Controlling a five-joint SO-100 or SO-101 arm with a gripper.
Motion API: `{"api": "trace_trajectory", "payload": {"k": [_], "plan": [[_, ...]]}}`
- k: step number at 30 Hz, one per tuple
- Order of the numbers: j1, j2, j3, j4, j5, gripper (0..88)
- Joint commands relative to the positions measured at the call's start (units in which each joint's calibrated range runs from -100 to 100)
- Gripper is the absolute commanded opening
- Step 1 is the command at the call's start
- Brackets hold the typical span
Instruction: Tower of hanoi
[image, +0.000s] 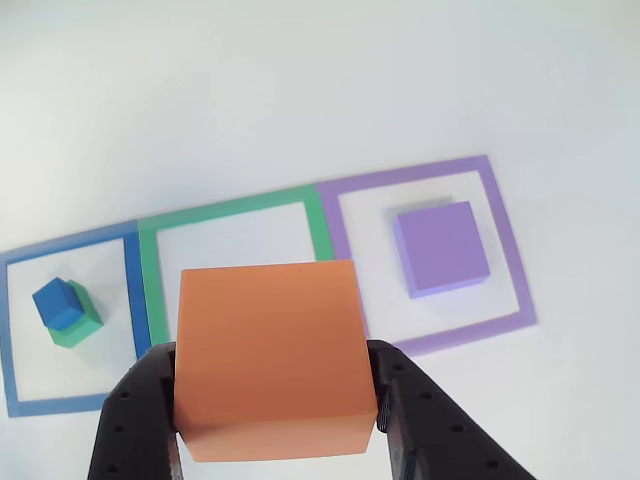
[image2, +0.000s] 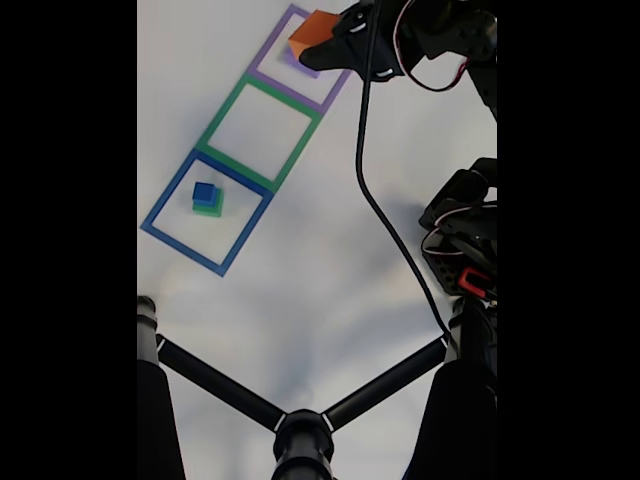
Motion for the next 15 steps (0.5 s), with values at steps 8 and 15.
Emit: {"api": "trace_trajectory", "payload": {"k": [8,15], "plan": [[-4.78,-10.15,47.99,-43.53,0.0,7.0],[-6.07,-1.58,65.44,-72.42,0.0,6.9]]}}
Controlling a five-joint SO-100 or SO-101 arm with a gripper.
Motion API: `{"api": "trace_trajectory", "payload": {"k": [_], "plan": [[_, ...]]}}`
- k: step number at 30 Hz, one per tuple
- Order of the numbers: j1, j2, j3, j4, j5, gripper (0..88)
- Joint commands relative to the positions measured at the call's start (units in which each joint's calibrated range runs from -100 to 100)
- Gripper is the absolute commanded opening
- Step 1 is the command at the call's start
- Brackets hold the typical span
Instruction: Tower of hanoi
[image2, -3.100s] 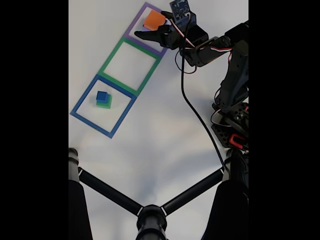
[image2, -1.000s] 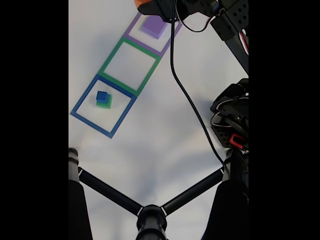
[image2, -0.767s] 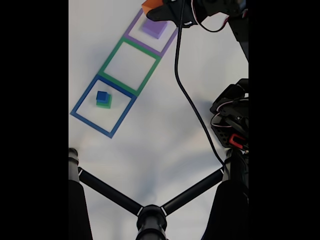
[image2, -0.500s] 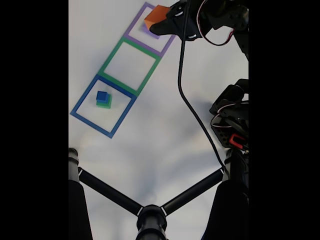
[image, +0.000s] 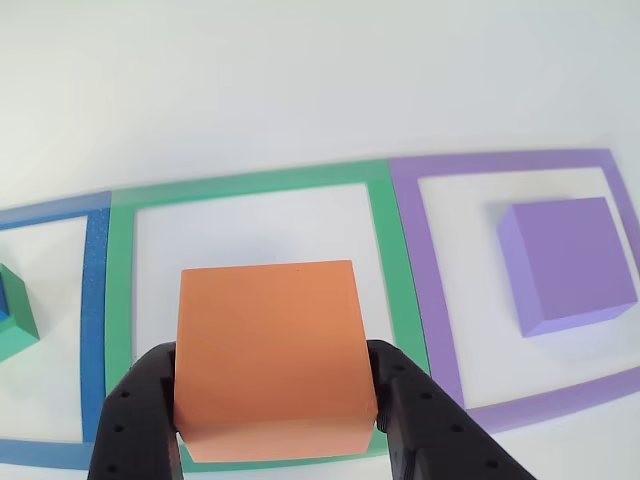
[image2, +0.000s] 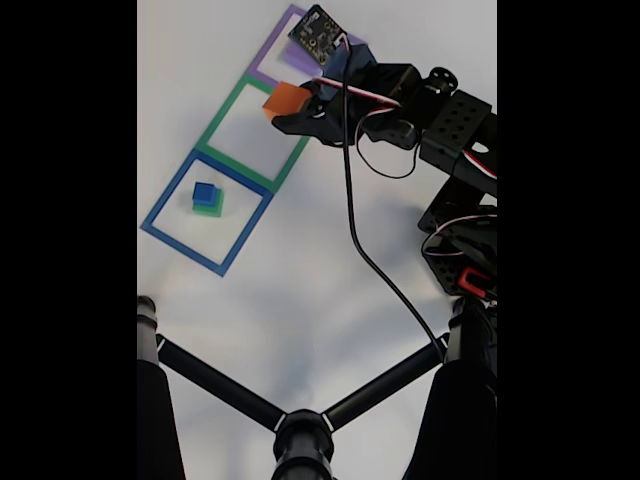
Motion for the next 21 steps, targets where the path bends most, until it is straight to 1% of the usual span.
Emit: {"api": "trace_trajectory", "payload": {"k": [1,5,15,21], "plan": [[-0.9,6.7,6.67,-19.79,0.0,6.9],[-1.36,15.44,10.12,-33.15,0.0,6.9],[-2.5,37.87,10.12,-59.05,0.0,6.9],[-2.96,47.49,7.67,-67.95,0.0,6.9]]}}
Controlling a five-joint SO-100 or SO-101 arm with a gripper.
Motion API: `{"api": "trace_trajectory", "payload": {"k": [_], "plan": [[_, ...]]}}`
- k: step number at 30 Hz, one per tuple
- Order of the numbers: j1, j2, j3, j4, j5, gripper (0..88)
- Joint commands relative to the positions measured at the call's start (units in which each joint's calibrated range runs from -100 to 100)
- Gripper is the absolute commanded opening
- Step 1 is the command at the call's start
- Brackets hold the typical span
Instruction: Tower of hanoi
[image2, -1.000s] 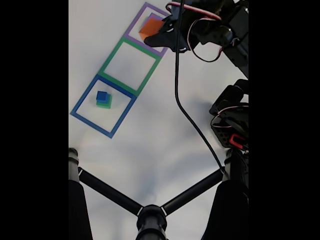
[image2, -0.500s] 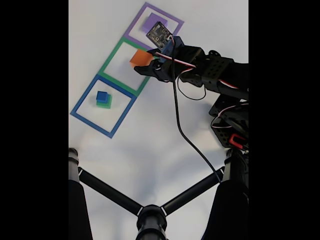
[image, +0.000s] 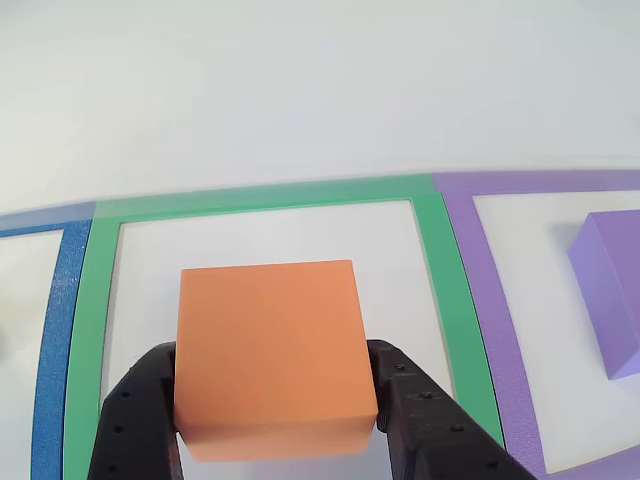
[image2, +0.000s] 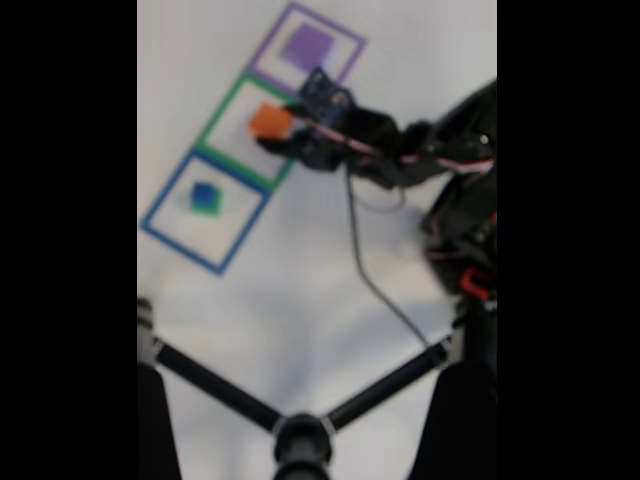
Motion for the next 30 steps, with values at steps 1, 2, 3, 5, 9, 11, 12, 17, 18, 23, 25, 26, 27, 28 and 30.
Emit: {"api": "trace_trajectory", "payload": {"k": [1,2,3,5,9,11,12,17,18,23,25,26,27,28,30], "plan": [[-0.8,5.1,-3.11,-7.44,0.59,6.9],[-0.88,6.22,-3.57,-8.41,0.59,6.9],[-0.95,7.51,-4.11,-9.3,0.59,6.9],[-1.11,9.83,-5.39,-11.0,0.59,6.9],[-1.03,13.68,-7.57,-13.26,0.59,6.9],[-0.88,14.96,-8.11,-13.83,0.59,6.9],[-0.8,15.44,-8.29,-13.99,0.59,6.9],[-0.11,16.96,-8.38,-14.8,0.59,6.9],[0.04,17.12,-8.38,-14.88,0.59,7.1],[0.5,18.0,-8.38,-15.29,0.59,12.6],[0.42,18.24,-8.57,-15.61,0.59,16.1],[0.34,18.24,-8.66,-15.61,0.59,17.3],[0.34,18.24,-8.66,-15.69,0.59,18.0],[0.27,18.24,-8.66,-15.77,0.59,18.8],[0.19,18.08,-8.66,-15.85,0.59,20.8]]}}
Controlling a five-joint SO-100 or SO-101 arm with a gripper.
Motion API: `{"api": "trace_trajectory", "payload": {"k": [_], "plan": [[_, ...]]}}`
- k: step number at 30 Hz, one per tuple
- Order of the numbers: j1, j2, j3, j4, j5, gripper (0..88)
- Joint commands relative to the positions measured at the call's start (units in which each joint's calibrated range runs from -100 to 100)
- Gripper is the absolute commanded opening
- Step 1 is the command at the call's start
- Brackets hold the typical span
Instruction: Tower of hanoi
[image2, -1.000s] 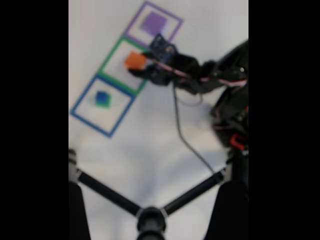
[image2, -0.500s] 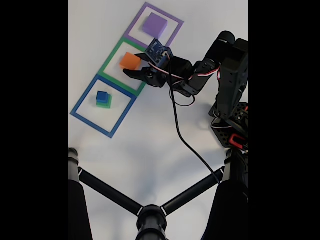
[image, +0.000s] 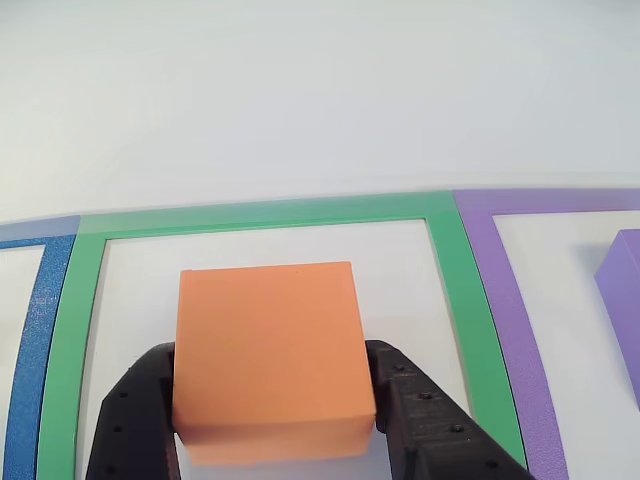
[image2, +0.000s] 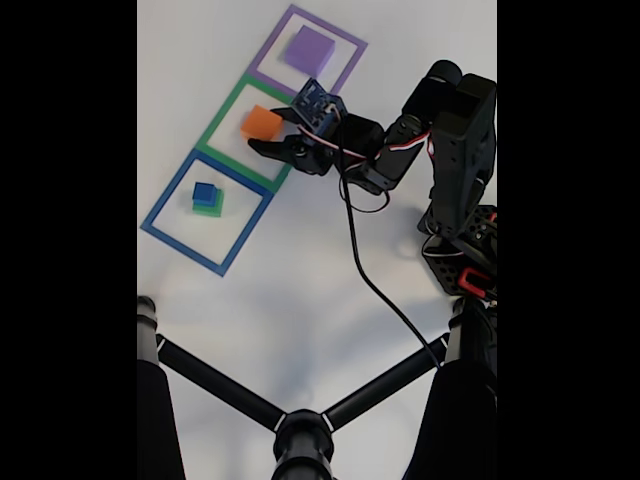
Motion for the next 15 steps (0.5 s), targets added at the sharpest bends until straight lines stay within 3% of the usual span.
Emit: {"api": "trace_trajectory", "payload": {"k": [1,11,15], "plan": [[0.41,-0.72,-1.26,-1.53,0.0,21.5],[-0.81,-6.57,0.1,-1.37,0.0,29.9],[-0.74,-16.34,1.19,6.57,0.0,27.9]]}}
